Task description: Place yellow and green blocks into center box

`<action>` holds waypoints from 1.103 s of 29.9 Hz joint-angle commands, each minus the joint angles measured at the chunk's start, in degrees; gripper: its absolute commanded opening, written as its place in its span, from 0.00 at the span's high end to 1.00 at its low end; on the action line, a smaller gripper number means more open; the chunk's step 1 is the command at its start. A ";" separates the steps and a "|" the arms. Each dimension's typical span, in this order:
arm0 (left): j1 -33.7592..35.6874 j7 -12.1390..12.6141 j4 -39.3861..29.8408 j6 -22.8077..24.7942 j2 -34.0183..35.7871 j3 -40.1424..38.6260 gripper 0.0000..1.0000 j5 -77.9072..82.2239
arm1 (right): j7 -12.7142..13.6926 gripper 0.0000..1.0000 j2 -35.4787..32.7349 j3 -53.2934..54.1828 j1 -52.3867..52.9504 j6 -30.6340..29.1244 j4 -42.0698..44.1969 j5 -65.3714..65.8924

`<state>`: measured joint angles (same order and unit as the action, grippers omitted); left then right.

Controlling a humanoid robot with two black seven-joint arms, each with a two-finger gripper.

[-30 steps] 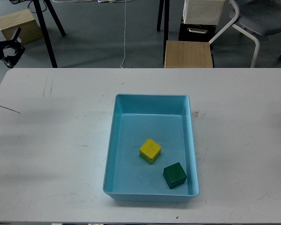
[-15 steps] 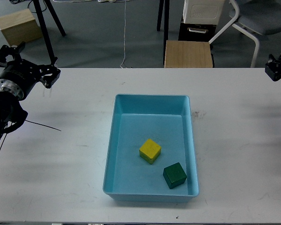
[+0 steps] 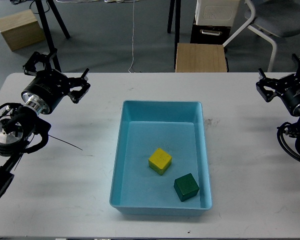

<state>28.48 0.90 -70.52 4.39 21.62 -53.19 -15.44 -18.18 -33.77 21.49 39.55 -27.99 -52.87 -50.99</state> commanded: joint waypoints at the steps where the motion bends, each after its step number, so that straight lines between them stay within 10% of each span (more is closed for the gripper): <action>1: 0.17 0.15 -0.23 3.16 1.75 5.02 0.00 2.16 | -1.42 0.01 -0.15 2.23 -2.01 -0.01 -1.18 0.45; 33: -2.46 2.26 -0.40 4.66 3.88 -4.72 0.00 -2.40 | -4.32 0.01 2.04 20.78 -12.83 -0.01 -8.57 8.54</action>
<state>27.82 2.37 -70.77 9.23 26.74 -55.96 -15.57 -22.58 -31.77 42.27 26.77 -28.01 -61.42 -42.50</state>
